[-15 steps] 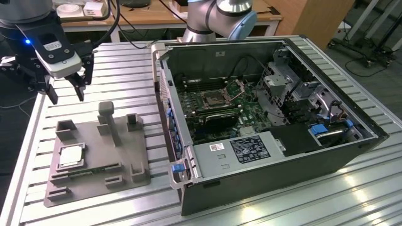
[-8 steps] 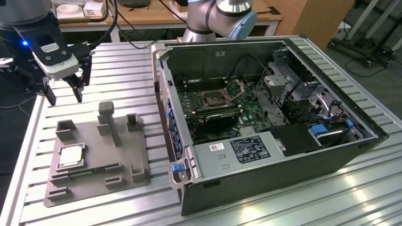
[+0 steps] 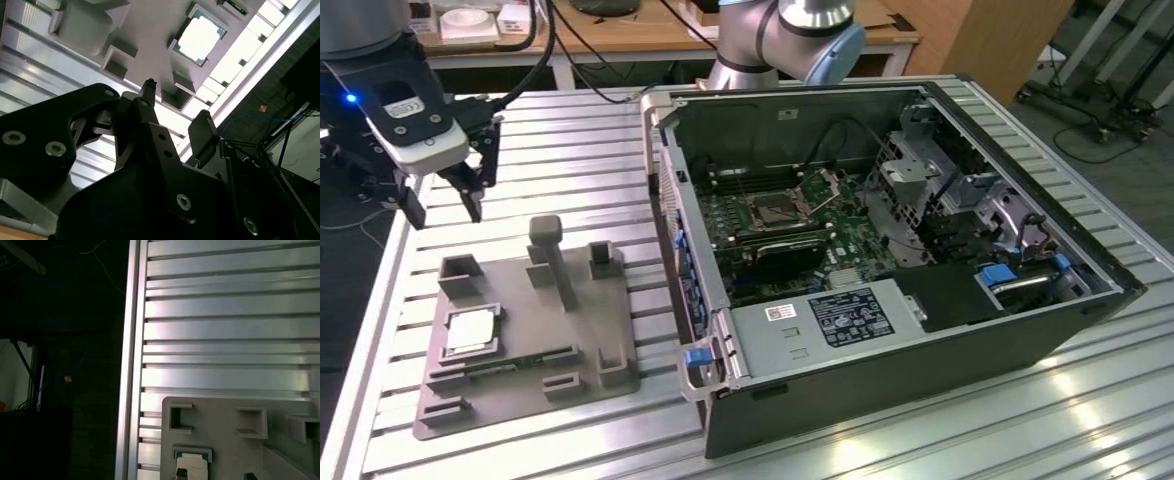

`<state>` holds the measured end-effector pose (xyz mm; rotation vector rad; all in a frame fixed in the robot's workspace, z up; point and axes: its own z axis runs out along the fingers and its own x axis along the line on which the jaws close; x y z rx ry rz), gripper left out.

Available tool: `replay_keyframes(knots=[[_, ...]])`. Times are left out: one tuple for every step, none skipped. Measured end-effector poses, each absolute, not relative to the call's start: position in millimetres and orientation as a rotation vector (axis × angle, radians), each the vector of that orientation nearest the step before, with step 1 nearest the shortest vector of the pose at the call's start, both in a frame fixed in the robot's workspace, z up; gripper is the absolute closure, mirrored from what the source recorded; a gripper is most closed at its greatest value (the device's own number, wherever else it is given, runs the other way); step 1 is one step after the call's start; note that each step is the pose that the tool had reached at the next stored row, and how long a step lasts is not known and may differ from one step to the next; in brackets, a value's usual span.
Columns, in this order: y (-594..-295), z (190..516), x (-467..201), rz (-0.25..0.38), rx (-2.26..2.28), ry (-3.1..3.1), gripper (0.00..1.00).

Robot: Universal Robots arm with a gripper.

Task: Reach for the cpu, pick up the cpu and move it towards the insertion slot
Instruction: 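Reach for the cpu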

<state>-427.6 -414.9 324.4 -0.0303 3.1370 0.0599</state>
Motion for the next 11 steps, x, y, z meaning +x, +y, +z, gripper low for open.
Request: replay_keyframes(knots=[[-415.2, 324.2, -428.6, 0.060, -0.030, 3.137, 0.47], [-415.6, 323.9, -429.7, 0.060, -0.030, 3.137, 0.47], [-416.0, 323.6, -430.8, 0.060, -0.030, 3.137, 0.47], [-416.4, 323.3, -431.7, 0.060, -0.030, 3.137, 0.47], [-416.7, 323.0, -432.3, 0.060, -0.030, 3.137, 0.47], [-416.9, 322.7, -433.1, 0.060, -0.030, 3.137, 0.47], [-417.2, 322.3, -433.9, 0.060, -0.030, 3.137, 0.47], [-417.4, 322.0, -434.6, 0.060, -0.030, 3.137, 0.47], [-417.6, 321.7, -435.1, 0.060, -0.030, 3.137, 0.47], [-417.7, 321.5, -435.8, 0.060, -0.030, 3.137, 0.47], [-417.8, 321.2, -436.6, 0.060, -0.030, 3.137, 0.47]])
